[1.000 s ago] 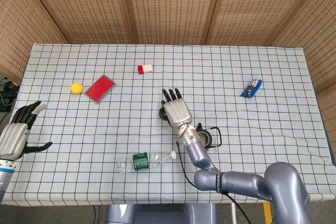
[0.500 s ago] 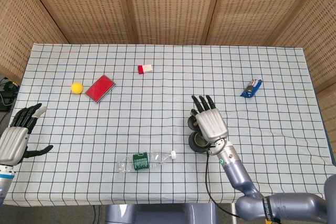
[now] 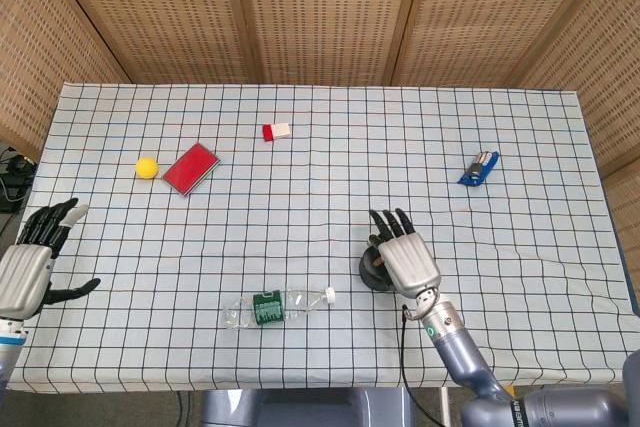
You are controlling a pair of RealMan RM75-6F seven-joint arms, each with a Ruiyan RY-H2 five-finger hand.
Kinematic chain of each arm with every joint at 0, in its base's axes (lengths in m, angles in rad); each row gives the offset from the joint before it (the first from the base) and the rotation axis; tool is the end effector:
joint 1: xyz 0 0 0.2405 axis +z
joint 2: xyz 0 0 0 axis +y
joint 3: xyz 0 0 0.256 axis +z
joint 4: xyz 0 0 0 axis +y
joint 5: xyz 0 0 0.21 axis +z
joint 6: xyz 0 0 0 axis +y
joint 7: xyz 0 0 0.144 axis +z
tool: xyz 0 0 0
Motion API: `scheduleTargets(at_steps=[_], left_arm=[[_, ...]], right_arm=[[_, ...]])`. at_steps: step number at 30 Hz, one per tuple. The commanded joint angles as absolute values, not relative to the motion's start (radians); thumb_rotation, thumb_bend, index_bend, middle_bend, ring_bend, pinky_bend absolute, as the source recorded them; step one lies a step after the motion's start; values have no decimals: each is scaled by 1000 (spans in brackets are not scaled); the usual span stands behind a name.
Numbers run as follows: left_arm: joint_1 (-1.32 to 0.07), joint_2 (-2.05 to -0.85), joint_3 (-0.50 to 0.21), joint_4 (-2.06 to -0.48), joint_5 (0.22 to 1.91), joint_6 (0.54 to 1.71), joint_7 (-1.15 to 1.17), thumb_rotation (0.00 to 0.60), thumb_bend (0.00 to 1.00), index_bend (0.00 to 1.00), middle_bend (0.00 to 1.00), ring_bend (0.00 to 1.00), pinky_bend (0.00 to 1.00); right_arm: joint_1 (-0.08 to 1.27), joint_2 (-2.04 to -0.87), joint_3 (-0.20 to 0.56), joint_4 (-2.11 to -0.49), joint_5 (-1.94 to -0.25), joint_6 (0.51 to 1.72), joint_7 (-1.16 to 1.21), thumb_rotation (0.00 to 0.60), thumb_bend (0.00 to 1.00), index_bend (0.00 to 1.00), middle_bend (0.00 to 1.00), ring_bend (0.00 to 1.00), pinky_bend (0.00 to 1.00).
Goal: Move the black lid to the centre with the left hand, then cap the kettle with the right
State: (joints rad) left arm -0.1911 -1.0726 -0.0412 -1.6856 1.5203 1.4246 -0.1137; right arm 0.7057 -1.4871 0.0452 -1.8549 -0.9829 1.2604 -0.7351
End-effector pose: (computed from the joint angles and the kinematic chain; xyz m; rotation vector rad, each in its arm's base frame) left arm -0.2805 0.2087 0.1566 -1.4606 -0.9915 -1.0563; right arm -0.1304 -0.2766 0.0033 1.8584 -0.8367 0.8033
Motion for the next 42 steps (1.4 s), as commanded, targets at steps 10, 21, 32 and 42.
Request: scheduleTargets(at_steps=[10,21,32,42], left_arm=[[-189,-1063,-41,-1683,1528,1424,-149,600,100,52,0,0,0],[-192,-1061,-39,-1686,1526,1410,-153,600,99,53,0,0,0],[-194,-1062,-38,-1686,1525,1403,-149,600,99,53,0,0,0],[-195,-1058,-38,-1690,1518,1394,-147,600,98,53,0,0,0]], right_arm=[[694,-1530,52,-1801,-954,1237,-760,600,472,421,75,0,0],[682,-1535,62,-1778,-922,1226,-777,600,464,421,73,0,0],[677,-1541,65,-1770,-930,1212,-775,600,454,421,72,0,0],[680,-1540,71,-1791,-933,1205,-789,600,360,371,51,0,0]])
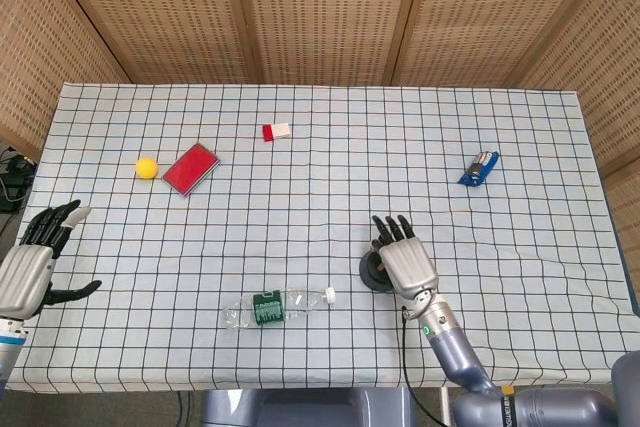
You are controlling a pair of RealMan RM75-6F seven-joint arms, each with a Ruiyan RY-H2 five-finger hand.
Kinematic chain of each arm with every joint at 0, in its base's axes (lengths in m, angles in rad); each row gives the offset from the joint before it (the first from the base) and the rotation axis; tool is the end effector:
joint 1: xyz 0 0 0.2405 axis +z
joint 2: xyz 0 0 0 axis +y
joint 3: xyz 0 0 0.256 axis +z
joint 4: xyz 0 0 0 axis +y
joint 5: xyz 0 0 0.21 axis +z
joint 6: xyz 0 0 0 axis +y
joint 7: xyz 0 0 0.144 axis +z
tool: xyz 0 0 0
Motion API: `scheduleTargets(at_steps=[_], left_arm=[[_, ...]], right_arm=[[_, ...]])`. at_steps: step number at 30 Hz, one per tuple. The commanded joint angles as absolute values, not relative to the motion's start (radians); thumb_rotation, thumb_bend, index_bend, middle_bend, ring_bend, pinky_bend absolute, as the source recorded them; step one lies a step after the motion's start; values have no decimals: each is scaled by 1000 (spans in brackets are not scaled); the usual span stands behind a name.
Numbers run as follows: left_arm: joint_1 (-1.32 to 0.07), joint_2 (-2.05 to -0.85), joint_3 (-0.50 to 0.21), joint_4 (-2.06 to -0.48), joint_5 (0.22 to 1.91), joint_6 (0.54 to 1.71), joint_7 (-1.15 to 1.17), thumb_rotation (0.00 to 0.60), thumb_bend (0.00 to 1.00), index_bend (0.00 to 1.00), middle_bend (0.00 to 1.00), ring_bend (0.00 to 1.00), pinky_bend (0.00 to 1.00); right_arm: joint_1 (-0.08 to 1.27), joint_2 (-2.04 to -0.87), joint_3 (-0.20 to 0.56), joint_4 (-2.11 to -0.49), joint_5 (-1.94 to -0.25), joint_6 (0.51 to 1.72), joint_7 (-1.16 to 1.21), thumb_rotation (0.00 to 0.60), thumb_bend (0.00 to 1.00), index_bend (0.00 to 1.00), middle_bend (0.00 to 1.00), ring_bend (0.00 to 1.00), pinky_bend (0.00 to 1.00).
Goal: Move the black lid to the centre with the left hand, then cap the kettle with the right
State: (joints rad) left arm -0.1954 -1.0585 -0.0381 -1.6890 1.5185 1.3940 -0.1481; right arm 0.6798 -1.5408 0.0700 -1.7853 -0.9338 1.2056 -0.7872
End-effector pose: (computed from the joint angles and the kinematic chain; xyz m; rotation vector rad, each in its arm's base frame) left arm -0.2824 0.2092 0.1564 -1.4698 -1.0345 -1.0509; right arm -0.1429 -0.2787 -0.0153 1.8677 -0.8575 0.7157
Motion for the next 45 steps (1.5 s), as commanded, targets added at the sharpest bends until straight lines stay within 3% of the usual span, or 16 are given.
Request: scheduleTargets(at_steps=[1,21,23,25,29,45], left_arm=[[-195,-1057,-38,-1691,1519,1394,-147,600,98,53,0,0,0],[-192,-1057,-36,-1694,1527,1400,-146,600,96,53,0,0,0],[-192,-1057,-35,-1694,1528,1400,-146,600,97,53,0,0,0],[-191,-1056,-35,-1695,1530,1402,-147,600,97,53,0,0,0],[-189,-1054,-34,-1697,1536,1408,-147,600,96,53,0,0,0],[-182,-1042,-31,-1708,1538,1415,-146,600,94,53,0,0,0]], right_arm=[[680,-1539,72,-1796,-932,1204,-789,600,344,363,49,0,0],[673,-1517,73,-1840,-935,1234,-823,600,320,315,30,0,0],[667,-1507,63,-1867,-953,1251,-836,600,425,315,26,0,0],[661,-1502,55,-1892,-965,1269,-852,600,601,315,22,0,0],[651,-1494,42,-1928,-979,1288,-869,600,737,318,15,0,0],[639,-1523,15,-1899,-940,1270,-907,600,788,325,0,0,0]])
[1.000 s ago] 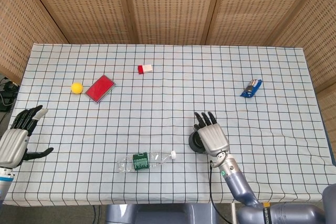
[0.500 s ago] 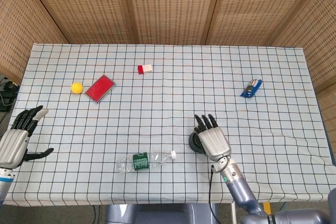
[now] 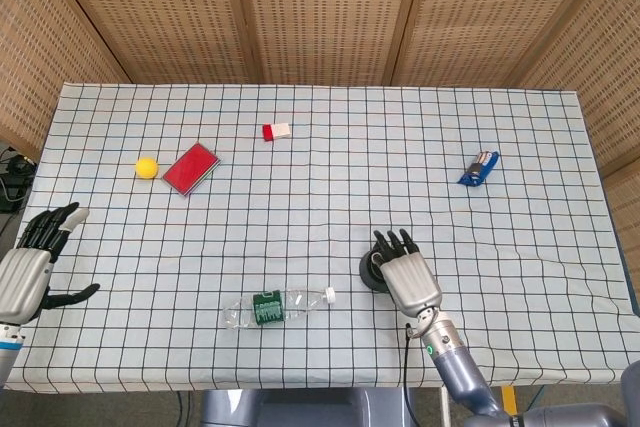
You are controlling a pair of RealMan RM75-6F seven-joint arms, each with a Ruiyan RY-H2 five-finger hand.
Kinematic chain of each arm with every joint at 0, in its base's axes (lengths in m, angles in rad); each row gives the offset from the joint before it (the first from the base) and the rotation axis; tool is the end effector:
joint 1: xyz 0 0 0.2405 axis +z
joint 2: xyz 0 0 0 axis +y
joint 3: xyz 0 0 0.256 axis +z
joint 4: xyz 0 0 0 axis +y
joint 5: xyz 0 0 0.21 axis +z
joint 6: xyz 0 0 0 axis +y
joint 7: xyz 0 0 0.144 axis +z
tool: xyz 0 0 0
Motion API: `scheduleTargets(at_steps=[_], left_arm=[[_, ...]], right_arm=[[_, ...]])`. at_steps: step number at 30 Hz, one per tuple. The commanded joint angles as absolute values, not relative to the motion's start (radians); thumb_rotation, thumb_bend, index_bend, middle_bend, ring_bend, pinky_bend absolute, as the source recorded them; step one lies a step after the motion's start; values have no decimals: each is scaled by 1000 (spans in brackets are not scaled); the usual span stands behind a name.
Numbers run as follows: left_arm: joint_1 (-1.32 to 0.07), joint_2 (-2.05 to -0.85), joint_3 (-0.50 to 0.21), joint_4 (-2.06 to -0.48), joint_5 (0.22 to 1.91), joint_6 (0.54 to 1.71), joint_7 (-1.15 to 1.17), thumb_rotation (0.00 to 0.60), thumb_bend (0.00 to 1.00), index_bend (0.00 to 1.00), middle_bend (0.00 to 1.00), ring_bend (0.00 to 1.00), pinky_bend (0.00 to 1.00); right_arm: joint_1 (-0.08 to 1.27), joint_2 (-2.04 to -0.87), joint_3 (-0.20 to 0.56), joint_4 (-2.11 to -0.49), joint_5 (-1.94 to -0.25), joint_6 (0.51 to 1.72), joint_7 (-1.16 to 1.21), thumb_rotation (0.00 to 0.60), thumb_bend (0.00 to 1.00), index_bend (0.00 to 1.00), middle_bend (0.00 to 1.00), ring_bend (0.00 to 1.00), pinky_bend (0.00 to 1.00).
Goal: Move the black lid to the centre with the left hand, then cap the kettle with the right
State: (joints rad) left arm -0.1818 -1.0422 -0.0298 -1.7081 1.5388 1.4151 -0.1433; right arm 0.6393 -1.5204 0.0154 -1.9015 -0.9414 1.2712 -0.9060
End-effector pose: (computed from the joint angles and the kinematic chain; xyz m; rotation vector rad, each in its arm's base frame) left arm -0.2796 0.2029 0.1603 -1.4740 -1.0233 -1.0575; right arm -0.1427 -0.2498 -0.0099 1.9036 -0.8243 0.6489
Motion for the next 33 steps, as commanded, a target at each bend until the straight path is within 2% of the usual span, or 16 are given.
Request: scheduleTargets(at_steps=[1,10,16,18,21,23,26,33], left_arm=[[-182,-1041,-31,-1707,1537,1415,-148,600,94,53,0,0,0],[-182,-1040,-33,-1705,1536,1414,-155,600,93,56,0,0,0],[-183,-1041,-37,-1698,1527,1412,-161,600,93,56,0,0,0],[-183,-1042,-39,-1698,1524,1412,-159,600,93,58,0,0,0],[-182,-1043,-40,-1697,1523,1414,-156,600,94,60,0,0,0],[-182,-1047,-42,-1694,1520,1415,-150,600,94,58,0,0,0],[-183,-1060,-47,-1687,1510,1415,-130,600,93,35,0,0,0],[-186,-1097,-54,-1662,1500,1417,-75,600,94,0,0,0,0]], right_arm=[[638,-1525,14,-1896,-939,1269,-908,600,788,327,0,0,0],[638,-1539,12,-1886,-943,1265,-915,600,785,337,0,0,0],[632,-1499,26,-1941,-987,1298,-911,600,746,333,0,0,0],[624,-1465,29,-1977,-1014,1314,-897,600,706,323,0,0,0],[612,-1430,29,-2002,-1044,1325,-869,600,585,302,0,0,0],[589,-1385,29,-2013,-1082,1354,-832,600,470,282,0,0,0],[538,-1307,0,-1998,-1155,1384,-733,600,369,249,0,0,0],[431,-1256,-57,-1817,-1292,1435,-495,600,263,135,0,0,0]])
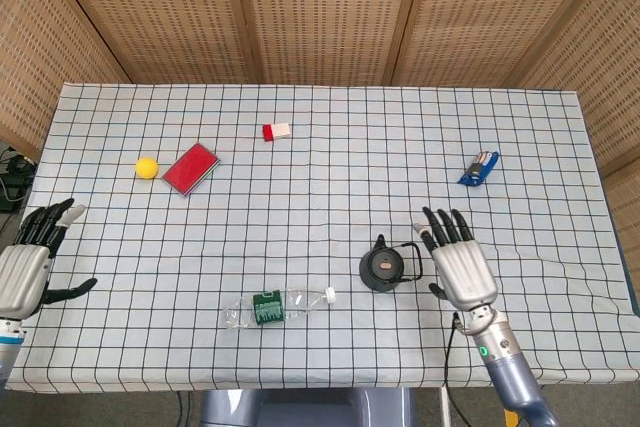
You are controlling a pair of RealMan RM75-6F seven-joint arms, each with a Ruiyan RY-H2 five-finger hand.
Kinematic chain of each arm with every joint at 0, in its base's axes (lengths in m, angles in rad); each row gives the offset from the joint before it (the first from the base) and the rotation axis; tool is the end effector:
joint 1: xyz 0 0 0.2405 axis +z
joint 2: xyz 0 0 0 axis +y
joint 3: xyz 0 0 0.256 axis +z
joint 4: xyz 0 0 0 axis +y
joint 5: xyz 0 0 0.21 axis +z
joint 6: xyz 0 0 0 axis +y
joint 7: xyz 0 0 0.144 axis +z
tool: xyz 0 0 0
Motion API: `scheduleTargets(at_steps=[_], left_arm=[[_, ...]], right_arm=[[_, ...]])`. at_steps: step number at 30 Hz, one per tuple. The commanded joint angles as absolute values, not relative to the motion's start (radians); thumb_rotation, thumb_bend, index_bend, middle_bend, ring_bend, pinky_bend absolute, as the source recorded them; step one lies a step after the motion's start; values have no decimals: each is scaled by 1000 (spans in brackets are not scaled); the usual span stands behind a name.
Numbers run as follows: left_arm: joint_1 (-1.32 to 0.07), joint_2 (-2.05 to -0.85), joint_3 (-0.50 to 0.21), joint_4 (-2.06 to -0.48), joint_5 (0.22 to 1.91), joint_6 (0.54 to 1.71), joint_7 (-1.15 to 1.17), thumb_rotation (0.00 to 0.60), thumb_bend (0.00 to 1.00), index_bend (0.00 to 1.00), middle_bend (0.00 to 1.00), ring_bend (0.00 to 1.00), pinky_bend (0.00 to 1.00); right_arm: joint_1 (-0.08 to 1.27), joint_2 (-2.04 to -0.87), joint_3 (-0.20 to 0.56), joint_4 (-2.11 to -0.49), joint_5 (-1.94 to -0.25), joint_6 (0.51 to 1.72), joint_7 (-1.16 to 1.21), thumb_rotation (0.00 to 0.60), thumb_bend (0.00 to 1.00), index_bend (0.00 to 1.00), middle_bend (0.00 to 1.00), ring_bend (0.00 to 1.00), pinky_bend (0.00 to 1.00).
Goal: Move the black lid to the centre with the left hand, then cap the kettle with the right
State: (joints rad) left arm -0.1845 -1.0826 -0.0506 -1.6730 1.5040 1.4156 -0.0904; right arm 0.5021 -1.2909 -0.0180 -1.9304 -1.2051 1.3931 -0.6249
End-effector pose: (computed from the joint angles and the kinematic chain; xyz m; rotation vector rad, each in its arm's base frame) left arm -0.2853 0.2094 0.1556 -1.4504 -0.9815 -1.0264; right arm -0.1825 -0.2463 0.0702 1.6961 -0.7893 0.8199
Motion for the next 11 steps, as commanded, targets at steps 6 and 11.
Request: scheduleTargets(at_steps=[6,11], left_arm=[[-188,-1139,-64,-1623,1480,1420,-38,600,94,0,0,0,0],[-187,-1160,-73,-1596,1467,1424,-25,600,93,0,0,0,0]], right_arm=[[329,-1272,-87,-1609,-1356,1483,-258,600,260,131,0,0,0],[290,-1276,-90,-1528,-1398,1489,-170,600,258,132,0,0,0]])
